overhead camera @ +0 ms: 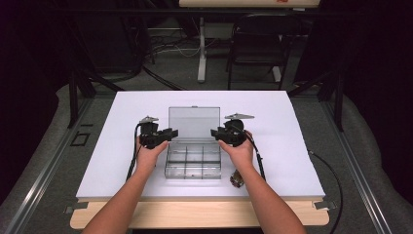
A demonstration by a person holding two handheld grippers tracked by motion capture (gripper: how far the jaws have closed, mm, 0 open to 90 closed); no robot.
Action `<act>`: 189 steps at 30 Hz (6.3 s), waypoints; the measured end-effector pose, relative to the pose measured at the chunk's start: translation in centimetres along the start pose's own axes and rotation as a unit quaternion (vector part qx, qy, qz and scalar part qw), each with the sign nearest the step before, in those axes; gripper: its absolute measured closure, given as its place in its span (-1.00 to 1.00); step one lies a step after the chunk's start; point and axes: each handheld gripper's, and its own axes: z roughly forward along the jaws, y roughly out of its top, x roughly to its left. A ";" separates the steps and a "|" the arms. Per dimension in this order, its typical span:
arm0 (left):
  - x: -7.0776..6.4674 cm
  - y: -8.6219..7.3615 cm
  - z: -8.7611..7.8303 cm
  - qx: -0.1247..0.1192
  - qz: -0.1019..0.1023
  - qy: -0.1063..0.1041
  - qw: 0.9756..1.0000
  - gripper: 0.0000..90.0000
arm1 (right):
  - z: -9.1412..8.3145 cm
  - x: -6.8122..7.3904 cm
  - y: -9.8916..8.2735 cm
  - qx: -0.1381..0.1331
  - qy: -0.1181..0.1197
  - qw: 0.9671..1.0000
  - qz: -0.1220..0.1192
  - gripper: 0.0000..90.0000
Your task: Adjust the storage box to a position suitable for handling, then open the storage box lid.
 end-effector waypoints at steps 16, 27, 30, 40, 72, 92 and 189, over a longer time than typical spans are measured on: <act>0.6 0.2 0.5 0.011 -0.023 -0.013 1.000 0.37 | 0.6 -0.5 0.5 0.023 0.005 1.000 0.020 0.33; 0.9 0.2 0.9 0.017 -0.033 -0.016 0.999 0.33 | 1.1 -0.8 0.6 0.033 0.013 0.998 0.048 0.29; 0.8 0.3 0.9 0.020 -0.036 -0.015 0.999 0.32 | 1.1 -0.8 0.6 0.034 0.011 0.998 0.049 0.29; 1.1 0.2 1.1 0.029 -0.056 -0.025 0.998 0.27 | 1.4 -0.7 0.5 0.044 0.013 0.997 0.064 0.19; 1.1 0.2 1.9 0.048 -0.067 -0.026 0.996 0.10 | 2.2 -0.6 0.5 0.070 0.009 0.993 0.093 0.01; 1.3 0.1 2.4 0.053 -0.082 -0.027 0.995 0.01 | 2.6 -0.9 0.4 0.083 0.016 0.989 0.117 -0.05; 0.2 0.8 -0.1 0.060 -0.072 -0.012 0.996 -0.02 | -0.5 -1.0 1.4 0.081 0.012 0.990 0.111 -0.09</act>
